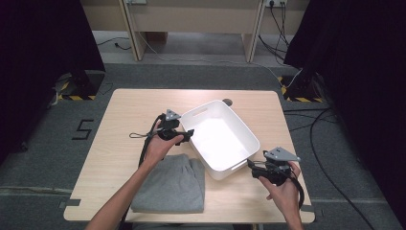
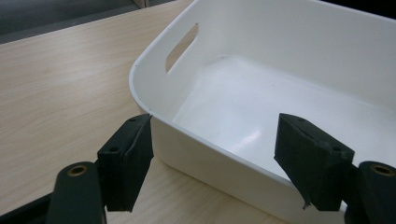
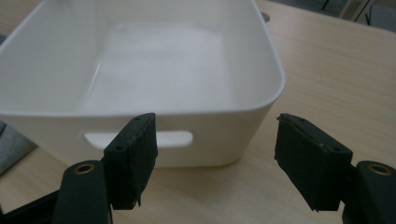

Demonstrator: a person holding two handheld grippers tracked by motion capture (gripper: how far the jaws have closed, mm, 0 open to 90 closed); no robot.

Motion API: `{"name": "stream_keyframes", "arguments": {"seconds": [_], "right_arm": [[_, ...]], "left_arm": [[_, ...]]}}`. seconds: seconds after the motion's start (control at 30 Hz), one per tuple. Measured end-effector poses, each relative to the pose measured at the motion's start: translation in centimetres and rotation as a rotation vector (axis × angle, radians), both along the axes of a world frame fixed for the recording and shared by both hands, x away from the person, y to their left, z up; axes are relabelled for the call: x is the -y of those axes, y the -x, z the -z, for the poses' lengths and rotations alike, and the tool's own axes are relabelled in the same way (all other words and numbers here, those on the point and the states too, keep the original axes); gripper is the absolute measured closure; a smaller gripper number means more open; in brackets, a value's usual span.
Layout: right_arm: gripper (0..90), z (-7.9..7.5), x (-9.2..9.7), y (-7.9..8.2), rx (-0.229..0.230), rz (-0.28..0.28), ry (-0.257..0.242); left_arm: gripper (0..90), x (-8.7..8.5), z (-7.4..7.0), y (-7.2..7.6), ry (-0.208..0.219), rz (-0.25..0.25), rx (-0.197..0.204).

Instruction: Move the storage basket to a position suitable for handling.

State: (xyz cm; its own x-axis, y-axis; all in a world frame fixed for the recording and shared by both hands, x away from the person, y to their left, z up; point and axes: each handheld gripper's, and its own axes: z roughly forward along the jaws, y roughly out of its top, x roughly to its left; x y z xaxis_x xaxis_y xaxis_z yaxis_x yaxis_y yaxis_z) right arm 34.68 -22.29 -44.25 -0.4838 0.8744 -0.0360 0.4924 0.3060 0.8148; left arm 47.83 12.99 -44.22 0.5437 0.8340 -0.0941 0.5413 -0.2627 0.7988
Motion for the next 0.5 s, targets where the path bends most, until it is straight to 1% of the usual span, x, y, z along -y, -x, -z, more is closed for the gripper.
{"name": "stream_keyframes", "arguments": {"seconds": [0.03, 0.07, 0.1, 0.13, 0.17, 0.2, 0.23, 0.27, 0.4, 0.5], "right_arm": [[30.4, 0.6, 0.0, 0.0, -0.015, -0.006, -0.004], [30.2, 1.5, -0.1, -0.1, -0.036, -0.01, -0.003], [30.2, 1.5, -0.1, -0.1, -0.036, -0.01, -0.003], [30.2, 1.9, -0.2, -0.2, -0.048, -0.015, 0.006], [30.3, 2.2, -0.4, -0.4, -0.053, -0.017, 0.006], [30.7, 2.4, -0.6, -0.5, -0.056, -0.01, 0.002], [30.9, 2.6, -0.6, -0.7, -0.049, -0.006, 0.008], [32.0, 2.7, -0.6, -1.1, -0.039, 0.011, 0.017], [34.0, 2.8, -0.2, -1.9, -0.038, 0.042, 0.013], [33.3, 2.8, 0.0, -2.3, -0.034, 0.043, 0.02]], "left_arm": [[27.2, 0.1, 0.2, -0.3, -0.002, -0.003, -0.01], [27.8, 0.2, 0.4, -0.5, -0.006, -0.012, -0.01], [27.8, 0.2, 0.7, -0.7, -0.01, -0.014, -0.015], [26.8, 0.1, 0.9, -0.9, 0.008, -0.017, -0.027], [26.6, 0.1, 0.9, -1.0, 0.014, -0.018, -0.03], [26.5, 0.1, 1.0, -1.0, 0.014, -0.019, -0.027], [26.4, 0.1, 0.9, -0.9, 0.01, -0.017, -0.027], [26.9, 0.1, 0.8, -0.8, 0.001, -0.012, -0.022], [27.4, -0.1, 0.5, -0.6, -0.005, -0.006, -0.016], [27.5, -0.2, 0.5, -0.4, -0.005, -0.003, -0.019]]}}
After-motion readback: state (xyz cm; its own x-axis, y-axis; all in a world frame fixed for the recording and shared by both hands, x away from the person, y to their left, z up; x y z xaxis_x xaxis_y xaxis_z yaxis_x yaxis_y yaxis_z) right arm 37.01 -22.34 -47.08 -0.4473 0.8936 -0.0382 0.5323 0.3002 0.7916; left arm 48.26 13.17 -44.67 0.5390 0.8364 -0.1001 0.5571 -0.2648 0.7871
